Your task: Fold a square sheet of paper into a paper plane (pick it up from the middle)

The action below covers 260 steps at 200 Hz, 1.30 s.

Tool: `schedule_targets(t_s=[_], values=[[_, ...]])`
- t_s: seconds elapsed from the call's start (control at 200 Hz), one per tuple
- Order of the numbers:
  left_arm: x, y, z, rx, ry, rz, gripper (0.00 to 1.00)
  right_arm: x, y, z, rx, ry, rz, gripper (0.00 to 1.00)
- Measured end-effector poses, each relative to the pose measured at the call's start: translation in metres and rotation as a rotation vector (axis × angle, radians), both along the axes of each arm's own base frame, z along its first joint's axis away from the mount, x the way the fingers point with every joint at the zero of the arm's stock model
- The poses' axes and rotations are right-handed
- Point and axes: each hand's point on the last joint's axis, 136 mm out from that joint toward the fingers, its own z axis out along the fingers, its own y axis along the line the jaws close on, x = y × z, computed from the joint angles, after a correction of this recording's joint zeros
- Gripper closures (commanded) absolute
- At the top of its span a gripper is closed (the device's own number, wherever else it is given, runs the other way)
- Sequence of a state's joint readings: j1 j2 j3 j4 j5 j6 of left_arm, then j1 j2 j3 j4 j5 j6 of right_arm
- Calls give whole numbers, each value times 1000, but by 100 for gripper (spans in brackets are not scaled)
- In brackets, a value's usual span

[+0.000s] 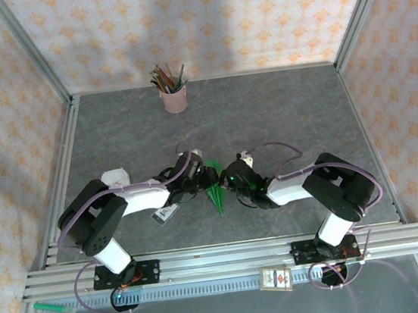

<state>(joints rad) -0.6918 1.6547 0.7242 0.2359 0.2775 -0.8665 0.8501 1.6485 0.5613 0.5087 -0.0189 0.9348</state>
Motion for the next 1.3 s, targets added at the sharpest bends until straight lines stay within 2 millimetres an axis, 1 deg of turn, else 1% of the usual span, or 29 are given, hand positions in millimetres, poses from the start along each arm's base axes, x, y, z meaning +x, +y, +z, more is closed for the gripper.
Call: schedule_targets(t_s=[0.14, 0.225, 0.33, 0.425, 0.495, 0.561, 0.666, 0.776, 0.856, 0.946, 1.061, 1.216, 1.301], values=[[9, -2, -4, 33, -10, 4, 92, 0, -4, -3, -12, 7, -7, 81], [12, 2, -4, 75, -23, 3, 97, 0, -3, 2, -6, -3, 2, 77], [17, 10, -2, 147, -37, 6, 99, 0, -4, 23, 22, -43, 7, 73], [20, 21, 3, 226, -51, 7, 98, 3, -7, 49, 55, -100, 8, 72], [26, 30, 9, 285, -65, 11, 97, 6, -15, 65, 70, -139, -3, 72], [33, 37, 14, 322, -76, 18, 96, 10, -24, 72, 68, -158, -20, 72], [40, 44, 15, 359, -76, 23, 95, 15, -41, 67, 33, -157, -49, 72], [43, 45, 5, 388, -49, 11, 92, 14, -55, 55, -11, -135, -65, 72], [42, 44, -5, 403, -25, -1, 90, 11, -60, 48, -32, -122, -68, 72], [40, 43, -15, 413, -2, -22, 85, 10, -62, 44, -42, -114, -68, 72], [38, 42, -21, 419, 13, -34, 79, 10, -63, 44, -43, -113, -69, 72], [37, 40, -22, 412, 16, -43, 72, 10, -63, 42, -46, -109, -70, 73], [37, 39, -22, 408, 17, -46, 70, 10, -63, 39, -53, -101, -69, 73]])
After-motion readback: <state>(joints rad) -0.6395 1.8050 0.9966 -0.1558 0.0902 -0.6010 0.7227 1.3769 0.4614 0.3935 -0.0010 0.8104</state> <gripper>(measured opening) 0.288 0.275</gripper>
